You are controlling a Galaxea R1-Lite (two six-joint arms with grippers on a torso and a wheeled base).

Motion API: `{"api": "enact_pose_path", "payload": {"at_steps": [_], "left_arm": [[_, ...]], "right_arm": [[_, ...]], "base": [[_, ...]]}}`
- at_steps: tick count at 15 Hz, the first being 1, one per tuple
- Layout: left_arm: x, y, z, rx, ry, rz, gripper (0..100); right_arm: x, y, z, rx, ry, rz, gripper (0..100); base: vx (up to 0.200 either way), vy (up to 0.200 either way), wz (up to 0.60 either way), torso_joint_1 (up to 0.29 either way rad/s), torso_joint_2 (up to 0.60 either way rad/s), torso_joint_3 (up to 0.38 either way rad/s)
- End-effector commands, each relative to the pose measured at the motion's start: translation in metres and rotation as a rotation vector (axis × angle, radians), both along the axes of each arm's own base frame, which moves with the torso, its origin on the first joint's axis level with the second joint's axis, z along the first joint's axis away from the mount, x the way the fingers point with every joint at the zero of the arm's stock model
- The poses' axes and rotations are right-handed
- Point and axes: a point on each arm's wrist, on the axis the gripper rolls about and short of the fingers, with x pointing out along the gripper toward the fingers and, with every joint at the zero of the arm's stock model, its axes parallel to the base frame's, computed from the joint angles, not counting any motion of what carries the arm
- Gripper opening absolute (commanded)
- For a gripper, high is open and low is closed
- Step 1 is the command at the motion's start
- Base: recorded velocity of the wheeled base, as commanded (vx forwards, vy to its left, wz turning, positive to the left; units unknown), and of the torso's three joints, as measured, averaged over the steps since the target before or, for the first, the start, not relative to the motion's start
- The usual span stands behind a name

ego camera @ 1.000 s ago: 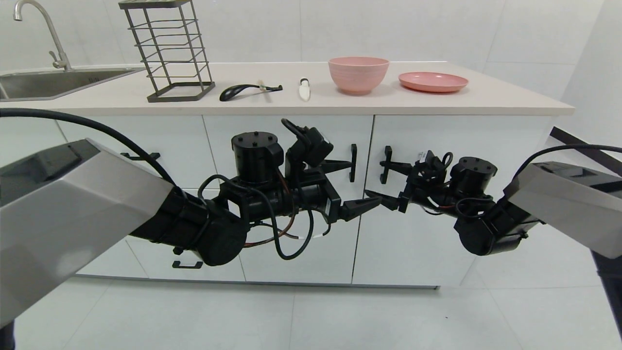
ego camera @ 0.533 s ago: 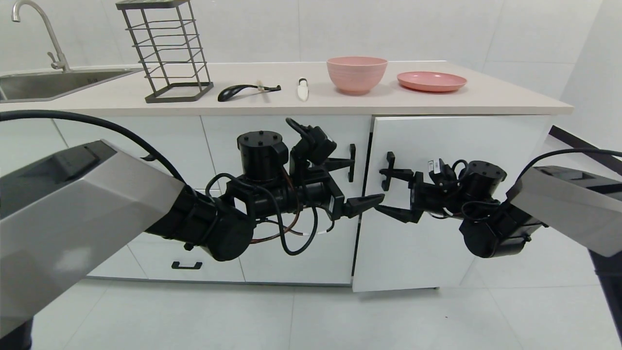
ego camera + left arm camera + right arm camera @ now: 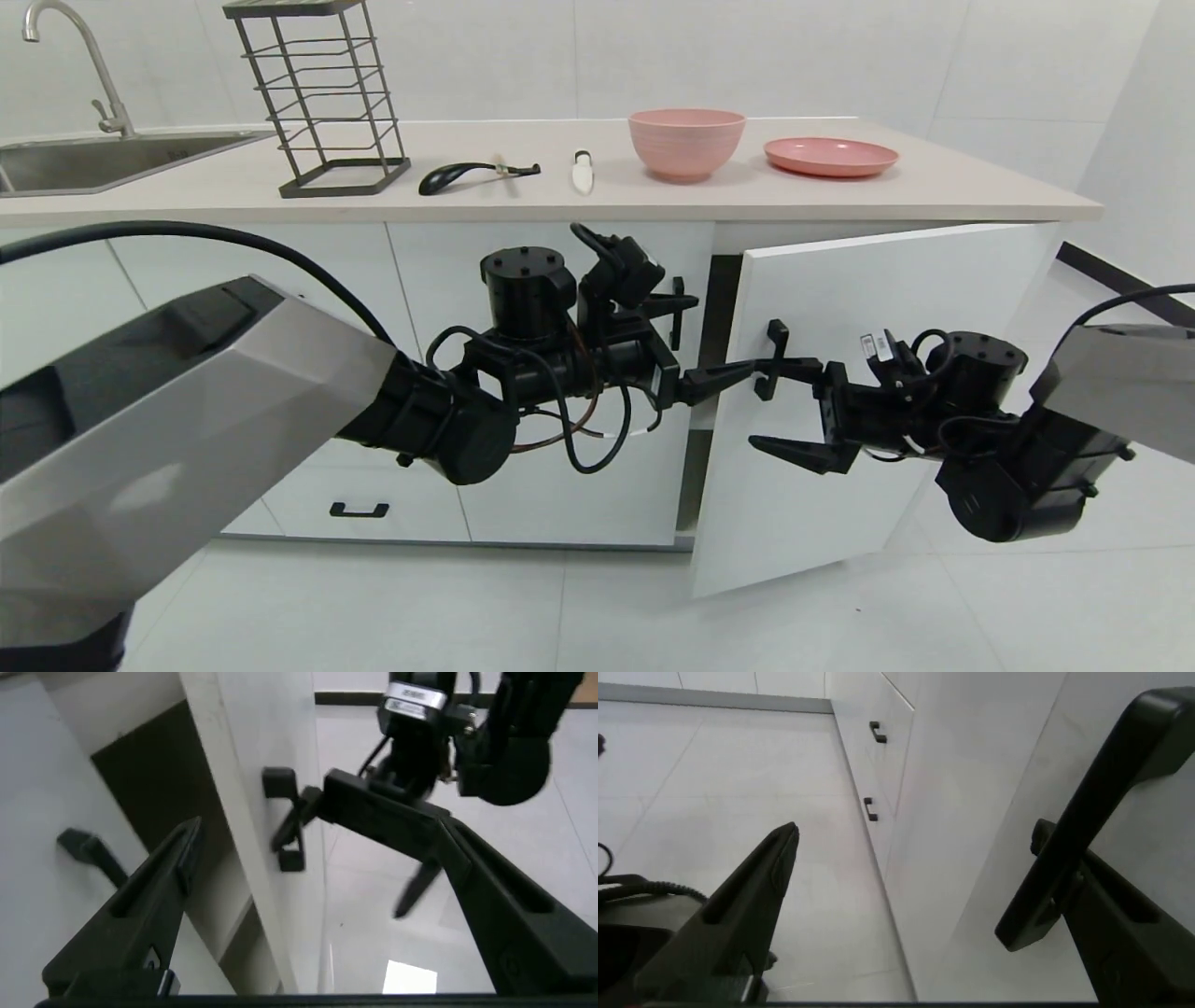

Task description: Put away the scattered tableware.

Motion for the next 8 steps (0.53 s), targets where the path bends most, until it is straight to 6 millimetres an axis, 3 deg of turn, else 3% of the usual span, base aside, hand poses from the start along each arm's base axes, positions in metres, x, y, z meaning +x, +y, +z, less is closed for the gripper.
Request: {"api": "enact_pose_path", "payload": {"at_steps": [1,5,8], "left_arm": [[0.009,-0.016,-0.009,-0.007,-0.008,-0.015,100],[0.025,-0.051,-0.010,-0.075,-0.037,-0.036,100],[0.018,-0.074,-0.013,-0.100,-0.037,-0.079,100]], "right_arm": [[-0.024,-0.002,0.016,0.000,-0.005,0.008,100],[-0.033,-0.003,0.017,-0.002,0.004,0.010,100],[-0.031,-0.002,0.017,-0.001,0.001,0.012,100]], "base": [[0.000,0.000,0.00,0.000,0.00,0.000],[0.000,0.000,0.00,0.000,0.00,0.000],[0.000,0.000,0.00,0.000,0.00,0.000]]}}
